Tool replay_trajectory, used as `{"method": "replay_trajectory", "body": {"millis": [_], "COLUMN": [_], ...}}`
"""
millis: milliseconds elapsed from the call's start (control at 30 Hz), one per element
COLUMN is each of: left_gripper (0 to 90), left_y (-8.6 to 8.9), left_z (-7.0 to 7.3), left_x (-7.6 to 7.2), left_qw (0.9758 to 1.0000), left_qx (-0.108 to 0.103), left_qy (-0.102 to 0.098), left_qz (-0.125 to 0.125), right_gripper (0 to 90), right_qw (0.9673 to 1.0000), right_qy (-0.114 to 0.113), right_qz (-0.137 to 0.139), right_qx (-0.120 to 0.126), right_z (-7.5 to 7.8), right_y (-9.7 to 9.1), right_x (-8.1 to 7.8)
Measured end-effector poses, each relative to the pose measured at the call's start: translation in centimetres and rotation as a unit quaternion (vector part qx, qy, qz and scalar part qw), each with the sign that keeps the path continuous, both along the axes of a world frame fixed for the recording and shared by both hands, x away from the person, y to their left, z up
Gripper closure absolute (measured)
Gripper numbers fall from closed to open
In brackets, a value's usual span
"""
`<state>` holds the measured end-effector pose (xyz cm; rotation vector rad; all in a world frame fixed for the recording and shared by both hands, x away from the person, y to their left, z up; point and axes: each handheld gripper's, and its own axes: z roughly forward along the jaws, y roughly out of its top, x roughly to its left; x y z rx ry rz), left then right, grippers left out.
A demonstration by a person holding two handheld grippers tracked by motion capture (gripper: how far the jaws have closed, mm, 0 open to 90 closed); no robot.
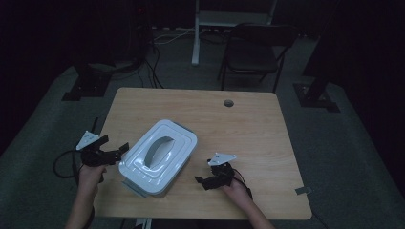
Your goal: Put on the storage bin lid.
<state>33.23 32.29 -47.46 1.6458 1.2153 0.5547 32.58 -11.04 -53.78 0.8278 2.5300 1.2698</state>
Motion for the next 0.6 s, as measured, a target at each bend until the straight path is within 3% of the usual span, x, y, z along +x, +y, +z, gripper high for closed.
{"method": "replay_trajectory", "body": {"millis": [100, 133, 200, 233, 267, 300, 433, 600], "left_gripper": [0.5, 0.5, 0.5, 0.5, 0.5, 0.5, 0.5, 0.5], "left_y": [0.5, 0.7, 0.8, 0.8, 1.0, 1.0, 0.3, -0.5], "left_z": [-1.3, -1.7, -2.4, -2.4, -3.1, -3.4, -4.5, -5.1], "left_x": [0.6, 0.8, 1.0, 1.0, 1.2, 1.3, 1.7, 1.8], "left_qw": [0.9999, 0.9997, 0.9996, 0.9996, 0.9994, 0.9993, 0.9991, 0.9989], "left_qx": [0.000, -0.015, -0.001, -0.001, -0.017, -0.010, 0.011, 0.009], "left_qy": [0.010, 0.014, 0.016, 0.016, 0.019, 0.024, 0.038, 0.046], "left_qz": [0.011, 0.012, 0.021, 0.021, 0.024, 0.028, 0.017, 0.000], "right_gripper": [12.7, 12.7, 12.7, 12.7, 12.6, 12.6, 12.7, 12.6], "right_qw": [1.0000, 1.0000, 1.0000, 1.0000, 1.0000, 1.0000, 1.0000, 1.0000], "right_qy": [0.000, 0.000, 0.001, 0.001, 0.002, 0.001, 0.003, 0.003], "right_qz": [0.000, 0.000, -0.001, -0.001, -0.001, -0.001, -0.002, 0.000], "right_qx": [0.001, 0.001, 0.001, 0.001, 0.000, 0.000, 0.000, -0.001], "right_z": [0.0, 0.0, -0.1, -0.1, -0.1, -0.1, -0.2, -0.2], "right_y": [-0.1, -0.1, -0.1, -0.1, 0.0, 0.0, 0.0, 0.3], "right_x": [0.0, 0.0, 0.0, 0.0, 0.0, 0.1, 0.1, 0.1]}}
